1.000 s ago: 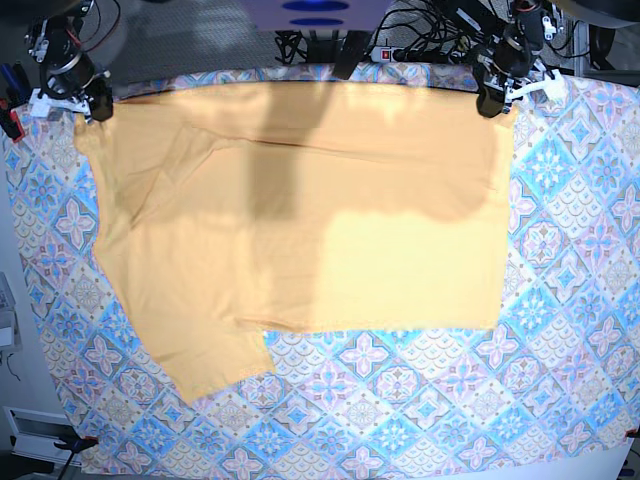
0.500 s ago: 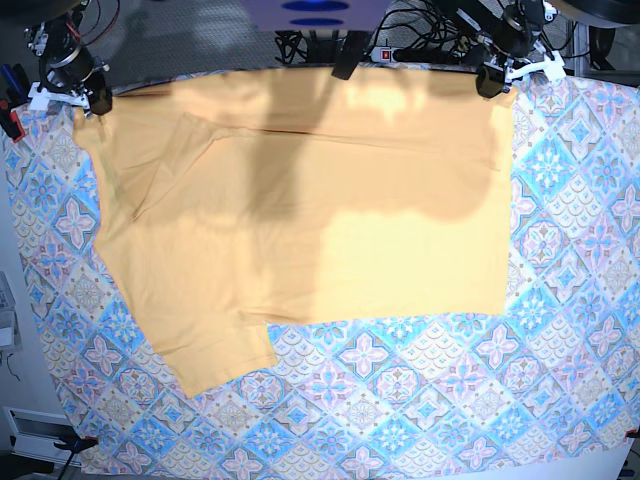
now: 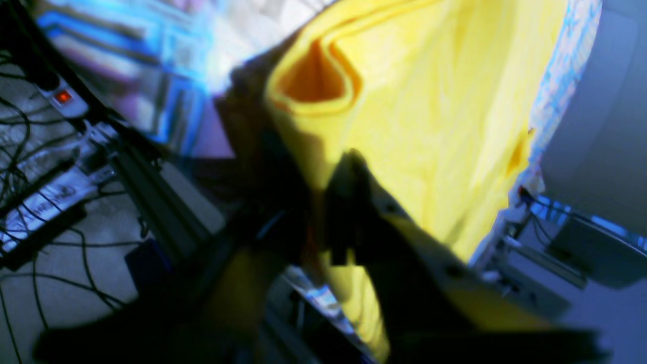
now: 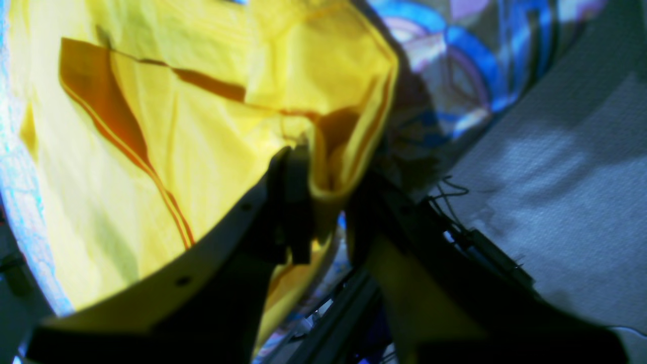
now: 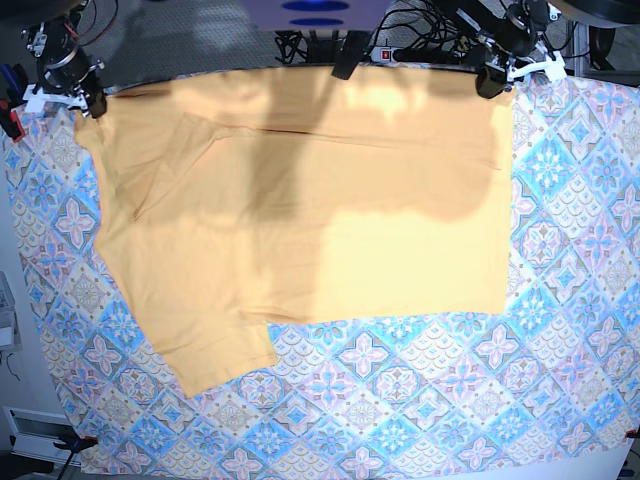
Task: Fold the T-shirt properly
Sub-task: 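Drag the yellow T-shirt toward the robot by its shoulder corners with both grippers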
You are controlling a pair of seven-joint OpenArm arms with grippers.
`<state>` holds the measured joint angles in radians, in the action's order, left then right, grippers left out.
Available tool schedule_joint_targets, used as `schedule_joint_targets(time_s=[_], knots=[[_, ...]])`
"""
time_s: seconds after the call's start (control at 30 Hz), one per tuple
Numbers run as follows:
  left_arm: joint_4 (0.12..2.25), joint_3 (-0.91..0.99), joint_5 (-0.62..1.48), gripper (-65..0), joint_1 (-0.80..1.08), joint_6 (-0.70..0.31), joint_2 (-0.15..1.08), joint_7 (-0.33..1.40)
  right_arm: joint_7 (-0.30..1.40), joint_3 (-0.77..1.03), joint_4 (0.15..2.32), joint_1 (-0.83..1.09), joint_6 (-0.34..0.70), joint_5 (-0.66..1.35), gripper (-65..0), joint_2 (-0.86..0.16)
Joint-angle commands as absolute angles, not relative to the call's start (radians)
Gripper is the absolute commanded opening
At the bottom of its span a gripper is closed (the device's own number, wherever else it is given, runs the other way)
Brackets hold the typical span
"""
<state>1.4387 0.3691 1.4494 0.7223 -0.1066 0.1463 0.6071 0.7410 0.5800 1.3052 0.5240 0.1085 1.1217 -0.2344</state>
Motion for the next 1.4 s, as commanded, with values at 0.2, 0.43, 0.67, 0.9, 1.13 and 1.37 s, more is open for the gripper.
schedule_joint_targets(time_s=[0.2, 0.43, 0.67, 0.9, 1.13, 1.37], knots=[[1.434, 0.371, 1.411, -47.1, 0.745, -0.062, 0.148, 0.634, 0.739, 0.638, 1.308, 0.541, 0.091, 1.075, -51.8, -0.223], [1.434, 0.371, 1.411, -46.9, 0.750, -0.062, 0.154, 0.676, 0.739, 0.662, 1.305, 0.550, 0.097, 1.075, -45.8, -0.223], [1.434, 0.418, 1.408, -46.9, 0.750, -0.062, 0.148, 0.774, 0.739, 0.664, 1.310, 0.570, 0.099, 1.075, -33.3, -0.223], [1.434, 0.430, 1.408, -46.9, 0.779, -0.062, 0.154, 0.782, 0.737, 0.664, 1.311, 0.587, 0.099, 1.078, -22.3, -0.223], [1.432, 0.473, 1.408, -46.8, 0.777, -0.062, 0.151, 0.832, 0.737, 0.665, 1.311, 0.587, 0.099, 1.078, -22.0, -0.223], [1.432, 0.510, 1.408, -46.8, 0.773, -0.064, 0.148, 0.883, 0.737, 0.665, 1.372, 0.588, 0.101, 1.078, -22.0, -0.223]])
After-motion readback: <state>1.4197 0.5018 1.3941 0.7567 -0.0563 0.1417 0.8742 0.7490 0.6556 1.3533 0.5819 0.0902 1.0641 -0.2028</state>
